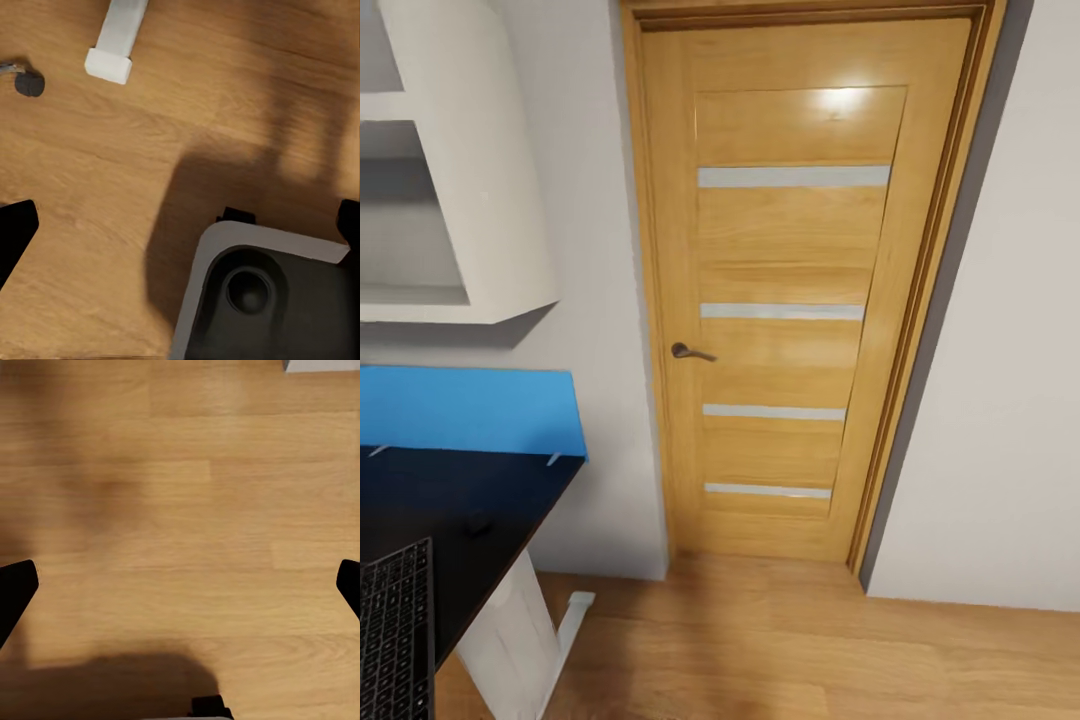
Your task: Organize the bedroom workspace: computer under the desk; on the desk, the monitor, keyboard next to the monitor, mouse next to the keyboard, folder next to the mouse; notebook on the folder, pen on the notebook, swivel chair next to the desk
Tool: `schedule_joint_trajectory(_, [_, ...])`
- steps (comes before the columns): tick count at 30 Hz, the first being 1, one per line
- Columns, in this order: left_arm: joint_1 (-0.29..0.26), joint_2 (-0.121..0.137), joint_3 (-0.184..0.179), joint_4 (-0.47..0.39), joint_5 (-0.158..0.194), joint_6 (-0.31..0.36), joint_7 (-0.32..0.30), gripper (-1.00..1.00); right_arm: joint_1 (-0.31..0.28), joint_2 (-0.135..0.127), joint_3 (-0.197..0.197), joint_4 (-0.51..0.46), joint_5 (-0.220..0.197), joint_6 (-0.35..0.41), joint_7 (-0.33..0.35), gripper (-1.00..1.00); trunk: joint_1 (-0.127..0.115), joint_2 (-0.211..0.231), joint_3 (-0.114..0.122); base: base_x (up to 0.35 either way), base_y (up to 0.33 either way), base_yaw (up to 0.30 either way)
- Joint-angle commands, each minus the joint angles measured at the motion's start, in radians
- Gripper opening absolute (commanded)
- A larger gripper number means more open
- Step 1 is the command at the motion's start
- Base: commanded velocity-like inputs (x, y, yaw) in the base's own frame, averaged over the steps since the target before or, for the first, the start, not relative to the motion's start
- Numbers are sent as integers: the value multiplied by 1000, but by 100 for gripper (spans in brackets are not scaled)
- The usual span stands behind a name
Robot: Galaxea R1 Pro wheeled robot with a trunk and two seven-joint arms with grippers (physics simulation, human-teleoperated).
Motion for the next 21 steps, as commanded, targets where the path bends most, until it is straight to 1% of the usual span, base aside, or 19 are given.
schedule_joint_trajectory(1, [-1,0,6,3,9,-7,-2,100,0,0,-3,1,-5,-4,3,100,0,-1,-1,0,0,281])
schedule_joint_trajectory(2, [-1,1,6,10,26,-13,-2,100,0,0,-3,5,-6,-5,3,100,0,-1,-1,0,0,281])
schedule_joint_trajectory(5, [-1,3,8,25,51,-16,-3,100,0,1,-3,10,-6,-5,3,100,0,-1,-1,0,0,281])
schedule_joint_trajectory(6, [-1,4,8,40,71,-17,-8,100,0,3,-2,13,-6,-5,3,100,0,-1,-1,0,0,281])
schedule_joint_trajectory(7, [-1,4,8,44,76,-17,-11,100,0,4,-1,14,-6,-5,3,100,0,-1,-1,0,0,281])
schedule_joint_trajectory(14, [-1,6,8,51,84,-16,-17,100,0,8,1,16,-6,-5,3,100,0,-1,-1,0,0,281])
schedule_joint_trajectory(21, [-1,16,10,52,87,-16,-34,100,0,12,1,16,-6,-5,2,100,0,-1,-1,0,0,281])
